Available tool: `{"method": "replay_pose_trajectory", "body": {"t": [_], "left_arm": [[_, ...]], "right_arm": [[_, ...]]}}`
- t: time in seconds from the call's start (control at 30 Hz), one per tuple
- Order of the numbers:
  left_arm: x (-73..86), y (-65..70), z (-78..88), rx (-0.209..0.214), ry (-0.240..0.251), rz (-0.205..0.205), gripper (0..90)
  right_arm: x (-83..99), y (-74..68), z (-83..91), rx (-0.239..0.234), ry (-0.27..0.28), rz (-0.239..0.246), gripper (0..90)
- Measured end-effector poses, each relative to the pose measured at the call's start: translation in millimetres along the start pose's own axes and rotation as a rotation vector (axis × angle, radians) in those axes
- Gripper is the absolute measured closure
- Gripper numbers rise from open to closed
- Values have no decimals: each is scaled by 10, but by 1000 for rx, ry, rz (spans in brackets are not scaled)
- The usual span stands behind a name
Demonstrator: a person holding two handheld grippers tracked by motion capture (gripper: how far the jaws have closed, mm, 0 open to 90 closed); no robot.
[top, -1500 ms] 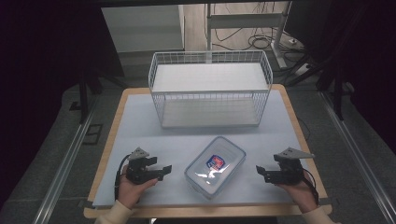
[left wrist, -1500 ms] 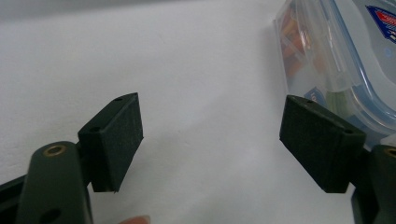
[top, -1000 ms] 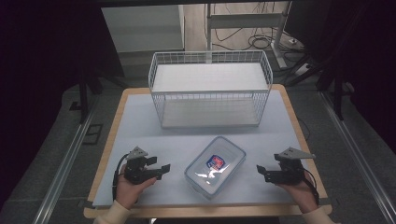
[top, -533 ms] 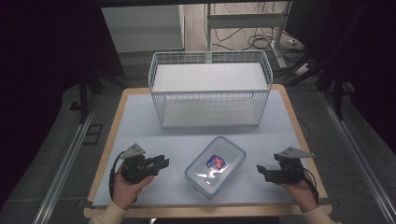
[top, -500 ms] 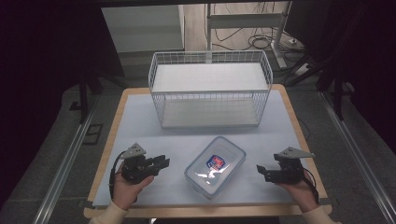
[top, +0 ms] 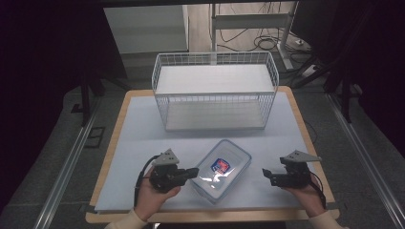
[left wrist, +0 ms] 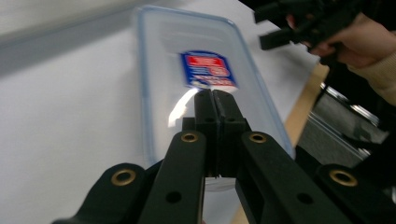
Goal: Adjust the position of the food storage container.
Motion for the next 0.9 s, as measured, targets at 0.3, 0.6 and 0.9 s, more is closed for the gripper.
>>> {"method": "replay_pose_trajectory", "body": {"t": [0.3,0.6,0.9], "left_arm": [[-3,313,-316,88,-74,-34,899],[88,586,-562,143,-161,-100,899],[193,674,-732,130,-208,-119,899]], "right_arm": [[9,20,4,2,1,-13,149],[7,16,12,9,7,-6,151],[13,6,-2,7,2,0,151]]}}
Point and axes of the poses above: each handheld gripper's, and its own axes: z roughly backward along the jaws, x roughly out of its underside, y roughly to its right, the point moved 1 cm from there along -z, roughly forward along the jaws, and after that the axes turned 1 degree about z, right-handed, at the moved point
